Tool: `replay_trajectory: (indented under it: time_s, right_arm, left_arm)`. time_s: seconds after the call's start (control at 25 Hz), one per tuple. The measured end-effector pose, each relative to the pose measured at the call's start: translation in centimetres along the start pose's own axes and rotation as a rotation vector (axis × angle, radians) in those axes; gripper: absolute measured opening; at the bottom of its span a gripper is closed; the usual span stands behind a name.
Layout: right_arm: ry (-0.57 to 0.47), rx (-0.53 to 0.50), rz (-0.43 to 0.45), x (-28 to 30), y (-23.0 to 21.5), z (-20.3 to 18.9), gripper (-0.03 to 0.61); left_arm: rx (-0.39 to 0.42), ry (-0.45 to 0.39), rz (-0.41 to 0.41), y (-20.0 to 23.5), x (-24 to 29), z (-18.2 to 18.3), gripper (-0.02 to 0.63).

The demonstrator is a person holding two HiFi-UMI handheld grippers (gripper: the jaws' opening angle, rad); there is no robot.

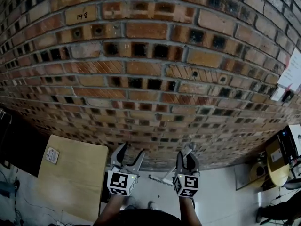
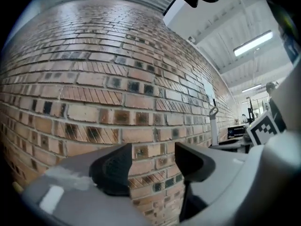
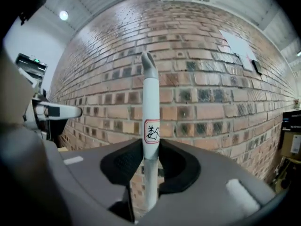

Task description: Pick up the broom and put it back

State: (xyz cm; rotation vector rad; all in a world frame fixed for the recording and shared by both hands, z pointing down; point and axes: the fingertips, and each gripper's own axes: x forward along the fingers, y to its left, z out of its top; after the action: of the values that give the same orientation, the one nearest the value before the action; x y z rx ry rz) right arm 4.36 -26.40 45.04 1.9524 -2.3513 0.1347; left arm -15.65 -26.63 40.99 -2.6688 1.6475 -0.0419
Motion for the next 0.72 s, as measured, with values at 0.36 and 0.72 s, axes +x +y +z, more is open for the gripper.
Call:
replay_trajectory:
  time_s: [0.36, 0.72]
  right_arm:
    - [-0.165, -0.006, -0.011, -1.3, 1.6, 9.3, 0.107]
    - [-0.157, 0.002, 0.020, -0.6, 3.1, 10.2, 0.107]
  left_arm:
    - [0.049, -0.001, 0.137, 3.4, -0.9, 4.0, 0.285]
    - [0.062, -0.026, 0.125, 3.7, -1.3, 4.9, 0.284]
